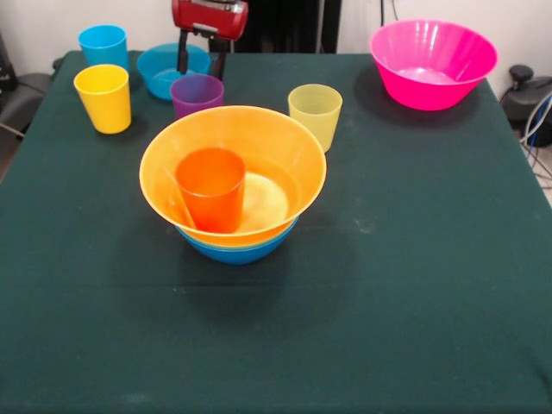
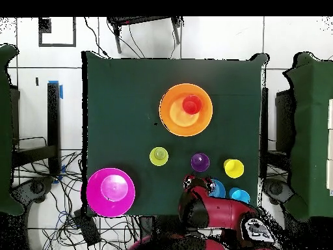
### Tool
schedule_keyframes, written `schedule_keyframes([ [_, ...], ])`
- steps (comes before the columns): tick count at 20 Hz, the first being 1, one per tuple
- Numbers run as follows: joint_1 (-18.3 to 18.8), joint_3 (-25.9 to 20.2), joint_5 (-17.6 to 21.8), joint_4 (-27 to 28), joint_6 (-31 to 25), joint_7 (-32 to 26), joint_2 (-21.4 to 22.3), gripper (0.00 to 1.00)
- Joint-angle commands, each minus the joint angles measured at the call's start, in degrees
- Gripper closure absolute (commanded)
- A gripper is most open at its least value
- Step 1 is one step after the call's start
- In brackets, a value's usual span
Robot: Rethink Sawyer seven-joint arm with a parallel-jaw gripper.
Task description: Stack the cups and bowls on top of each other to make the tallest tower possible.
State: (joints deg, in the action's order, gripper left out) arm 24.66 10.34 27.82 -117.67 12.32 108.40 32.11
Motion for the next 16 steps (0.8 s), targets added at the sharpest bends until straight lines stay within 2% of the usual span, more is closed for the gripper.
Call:
schedule_keyframes([
  [1,0.58,-5.12,0.98,-1.0,-3.52,6.03,-1.13,0.0],
  [3,2.48,-6.14,1.86,-3.25,-5.96,5.22,2.22,0.0],
  [6,6.27,-9.36,2.52,-7.87,-11.23,3.28,9.64,0.0],
  [13,10.83,-14.5,1.09,-13.14,-17.48,0.66,18.12,0.0],
  [16,13.97,-17.33,-0.09,-15.81,-21.61,-1.37,23.37,0.0],
])
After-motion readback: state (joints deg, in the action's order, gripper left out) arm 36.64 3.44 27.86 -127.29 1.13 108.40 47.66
